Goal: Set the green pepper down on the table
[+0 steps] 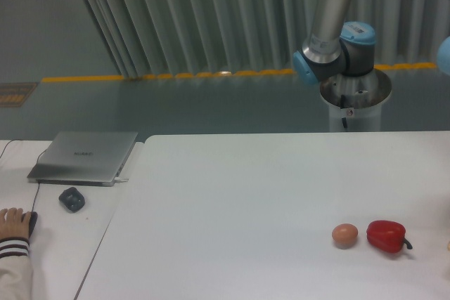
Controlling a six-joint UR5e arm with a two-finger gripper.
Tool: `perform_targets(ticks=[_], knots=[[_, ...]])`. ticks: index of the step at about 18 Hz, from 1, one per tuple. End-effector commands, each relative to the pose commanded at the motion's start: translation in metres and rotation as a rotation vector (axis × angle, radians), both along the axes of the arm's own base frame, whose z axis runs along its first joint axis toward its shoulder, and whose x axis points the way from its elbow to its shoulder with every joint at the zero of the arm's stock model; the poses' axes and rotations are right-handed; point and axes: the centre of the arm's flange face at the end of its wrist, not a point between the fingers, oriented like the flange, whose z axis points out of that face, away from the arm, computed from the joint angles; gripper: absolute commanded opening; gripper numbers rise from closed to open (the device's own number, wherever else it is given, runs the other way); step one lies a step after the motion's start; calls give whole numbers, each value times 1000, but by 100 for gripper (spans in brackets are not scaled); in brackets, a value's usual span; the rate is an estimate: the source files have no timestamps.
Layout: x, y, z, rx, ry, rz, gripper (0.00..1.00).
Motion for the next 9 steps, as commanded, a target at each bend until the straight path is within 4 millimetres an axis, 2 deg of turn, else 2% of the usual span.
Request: perform_targets(ticks=[5,9], knots=[[-16,-4,-2,-112,87,-151,100],[-36,-7,0,-134,142,-221,100]])
